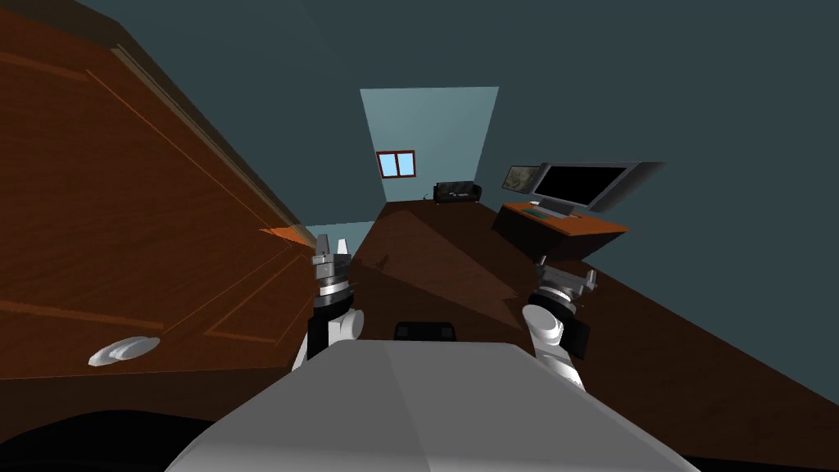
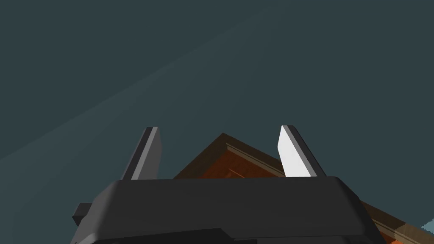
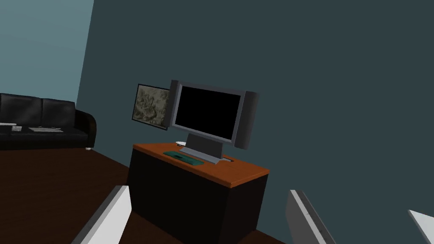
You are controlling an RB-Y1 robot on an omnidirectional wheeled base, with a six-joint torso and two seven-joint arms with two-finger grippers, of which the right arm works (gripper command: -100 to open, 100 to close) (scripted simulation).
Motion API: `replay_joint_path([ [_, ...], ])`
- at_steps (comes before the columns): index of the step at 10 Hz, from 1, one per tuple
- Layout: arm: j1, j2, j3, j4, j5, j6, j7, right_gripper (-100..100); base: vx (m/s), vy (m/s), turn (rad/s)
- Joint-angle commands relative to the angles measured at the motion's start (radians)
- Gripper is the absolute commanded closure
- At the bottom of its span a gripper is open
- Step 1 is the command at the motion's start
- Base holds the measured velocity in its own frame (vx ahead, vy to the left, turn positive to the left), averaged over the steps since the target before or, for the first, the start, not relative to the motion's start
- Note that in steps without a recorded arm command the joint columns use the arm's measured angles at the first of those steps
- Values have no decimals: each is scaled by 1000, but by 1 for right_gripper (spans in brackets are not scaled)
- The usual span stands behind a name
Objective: Push the door open
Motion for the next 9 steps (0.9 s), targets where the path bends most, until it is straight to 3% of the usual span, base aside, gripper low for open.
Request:
replay_joint_path([
  [1, -6, 5, -14, 3, -47, 3, -3, -100, 11, 26, -212],
  [9, -41, 0, -72, 67, -258, -18, -57, -100, 7, 29, -206],
])
